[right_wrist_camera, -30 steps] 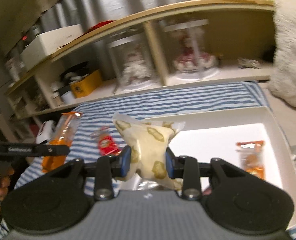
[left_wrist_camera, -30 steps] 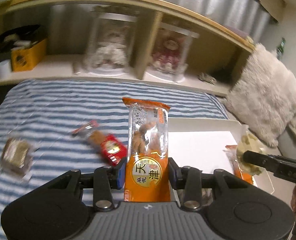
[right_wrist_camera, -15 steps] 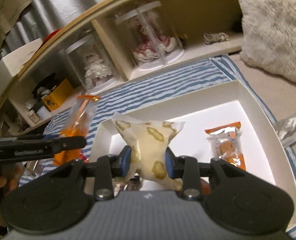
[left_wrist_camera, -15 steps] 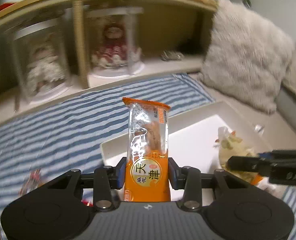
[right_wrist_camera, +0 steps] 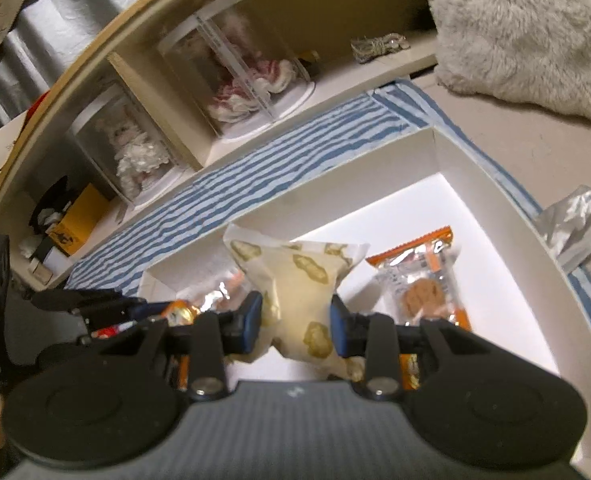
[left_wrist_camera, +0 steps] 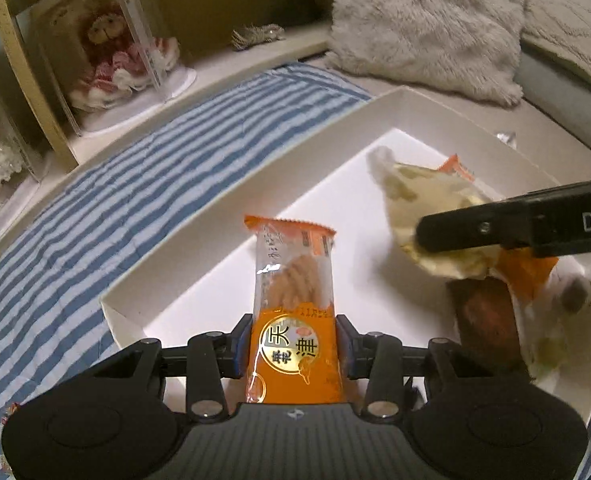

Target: Organize snacks

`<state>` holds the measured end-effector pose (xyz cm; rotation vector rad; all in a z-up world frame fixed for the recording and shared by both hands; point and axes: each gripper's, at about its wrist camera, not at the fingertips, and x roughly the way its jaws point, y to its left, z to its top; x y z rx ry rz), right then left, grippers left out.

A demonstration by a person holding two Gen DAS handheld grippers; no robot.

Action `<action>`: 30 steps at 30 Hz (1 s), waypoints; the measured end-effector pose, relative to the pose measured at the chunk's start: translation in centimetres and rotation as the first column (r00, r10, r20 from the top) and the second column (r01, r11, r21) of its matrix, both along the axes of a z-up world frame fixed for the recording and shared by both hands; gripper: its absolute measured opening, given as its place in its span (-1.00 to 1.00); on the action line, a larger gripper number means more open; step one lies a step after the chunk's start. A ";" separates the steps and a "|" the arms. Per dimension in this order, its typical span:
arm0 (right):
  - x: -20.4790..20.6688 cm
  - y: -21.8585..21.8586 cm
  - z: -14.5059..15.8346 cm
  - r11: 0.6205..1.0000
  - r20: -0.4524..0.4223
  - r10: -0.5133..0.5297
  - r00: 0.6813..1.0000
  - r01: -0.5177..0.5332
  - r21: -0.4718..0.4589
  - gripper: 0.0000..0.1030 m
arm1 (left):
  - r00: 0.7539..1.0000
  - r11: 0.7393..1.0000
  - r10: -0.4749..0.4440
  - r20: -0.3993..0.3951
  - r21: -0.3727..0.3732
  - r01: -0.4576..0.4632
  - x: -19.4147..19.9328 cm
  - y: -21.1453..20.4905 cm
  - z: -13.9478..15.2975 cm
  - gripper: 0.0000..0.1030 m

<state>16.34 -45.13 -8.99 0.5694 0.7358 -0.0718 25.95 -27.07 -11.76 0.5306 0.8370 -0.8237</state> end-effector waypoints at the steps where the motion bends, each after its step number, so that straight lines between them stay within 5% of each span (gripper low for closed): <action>1: 0.3 0.1 -0.3 1.000 -0.005 0.001 1.000 -0.001 0.008 -0.20 | 1.000 1.000 0.003 0.009 0.017 -0.003 0.0 0.1 -0.2 -0.13; 9: 2.4 2.9 -2.4 0.994 -0.057 0.092 0.994 -0.088 0.059 -0.20 | 1.000 1.000 0.020 0.007 0.012 -0.020 0.0 1.3 -0.3 -0.12; 17: 1.6 3.8 -1.9 0.985 -0.123 0.098 0.988 -0.114 -0.129 -0.20 | 1.000 1.000 -0.001 -0.019 -0.001 0.001 -0.7 1.6 -0.4 -0.11; 23: 1.3 3.4 -1.6 0.976 -0.133 0.089 0.987 -0.113 -0.186 -0.14 | 1.000 1.000 0.020 0.019 0.006 -0.020 -0.3 1.0 0.1 -0.11; 27: 0.7 3.3 -0.3 0.980 -0.064 0.113 0.992 -0.122 -0.156 0.50 | 0.999 1.000 0.025 0.039 0.009 -0.026 0.2 0.7 0.5 -0.11; 30: 0.5 2.5 0.3 0.986 -0.032 0.091 0.995 -0.094 -0.135 0.43 | 0.999 1.000 0.012 0.053 0.023 -0.013 0.0 0.4 0.5 -0.10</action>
